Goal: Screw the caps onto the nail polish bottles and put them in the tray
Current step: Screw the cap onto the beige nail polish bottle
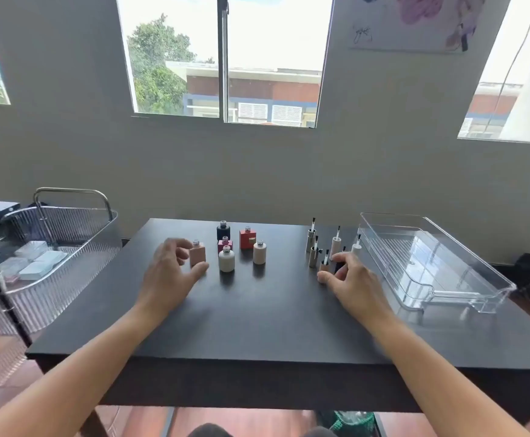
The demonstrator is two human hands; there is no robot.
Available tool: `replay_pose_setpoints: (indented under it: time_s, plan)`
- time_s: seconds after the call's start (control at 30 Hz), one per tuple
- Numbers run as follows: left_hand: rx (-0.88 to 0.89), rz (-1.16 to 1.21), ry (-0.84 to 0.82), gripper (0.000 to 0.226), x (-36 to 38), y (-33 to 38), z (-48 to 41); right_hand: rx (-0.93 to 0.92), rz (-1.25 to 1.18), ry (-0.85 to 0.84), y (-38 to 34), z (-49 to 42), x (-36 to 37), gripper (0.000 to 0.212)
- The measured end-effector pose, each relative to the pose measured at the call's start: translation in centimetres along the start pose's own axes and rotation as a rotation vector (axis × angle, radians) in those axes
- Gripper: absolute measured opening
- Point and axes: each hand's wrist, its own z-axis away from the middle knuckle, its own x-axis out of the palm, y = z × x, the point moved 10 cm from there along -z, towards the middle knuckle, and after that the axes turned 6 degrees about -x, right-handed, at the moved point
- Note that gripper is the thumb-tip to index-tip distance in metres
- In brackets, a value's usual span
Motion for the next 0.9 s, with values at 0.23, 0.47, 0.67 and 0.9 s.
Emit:
replay_pose_setpoints:
  time_s: [0.23, 0.47, 0.67, 0.9]
  plan:
    - [-0.195, -0.119, -0.115, 0.087, 1.7, -3.2, -3.7, 0.078, 0.057, -0.034, 0.2, -1.1, 1.2, 0.043]
    - [-0.178, -0.176, -0.199, 0.046, 3.4, -3.5, -4.9, 0.083, 0.041, -0.023, 0.6, -1.4, 1.6, 0.027]
    - [-0.217, -0.067, -0.191, 0.031, 2.9, -3.7, -4.3, 0.061, 0.002, -0.011, 0.4, -0.9, 1.1, 0.019]
    - [-0.293, 0.3, -0.172, 0.021, -0.4, -1.8, -1.3, -0.033, -0.156, 0.006, -2.0, 0.1, 0.2, 0.015]
